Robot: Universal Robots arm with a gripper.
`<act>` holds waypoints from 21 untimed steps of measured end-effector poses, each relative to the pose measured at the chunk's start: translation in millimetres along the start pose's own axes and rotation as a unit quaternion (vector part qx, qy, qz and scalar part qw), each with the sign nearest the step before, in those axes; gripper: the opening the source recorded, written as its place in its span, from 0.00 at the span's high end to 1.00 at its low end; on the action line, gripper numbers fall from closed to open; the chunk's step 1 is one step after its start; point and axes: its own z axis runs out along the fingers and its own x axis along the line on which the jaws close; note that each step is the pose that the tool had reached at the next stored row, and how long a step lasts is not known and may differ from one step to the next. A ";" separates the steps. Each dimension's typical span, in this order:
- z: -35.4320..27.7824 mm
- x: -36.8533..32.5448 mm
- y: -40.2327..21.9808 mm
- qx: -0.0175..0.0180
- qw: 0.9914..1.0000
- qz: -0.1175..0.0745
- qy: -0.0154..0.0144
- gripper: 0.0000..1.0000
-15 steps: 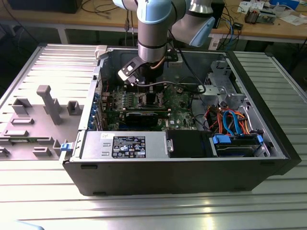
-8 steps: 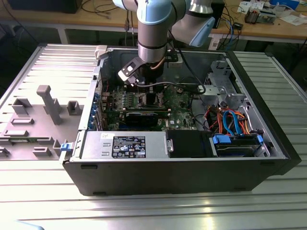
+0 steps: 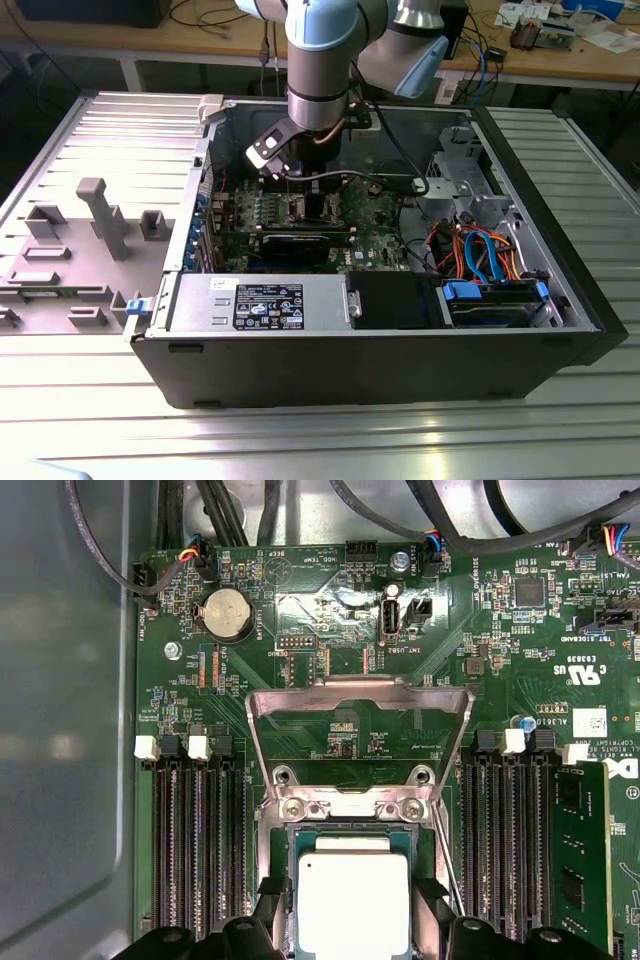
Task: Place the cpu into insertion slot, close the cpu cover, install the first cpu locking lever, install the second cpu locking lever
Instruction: 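Place the cpu into insertion slot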
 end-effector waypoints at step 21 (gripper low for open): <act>-20.3 0.4 2.2 0.002 1.000 0.000 0.000 0.64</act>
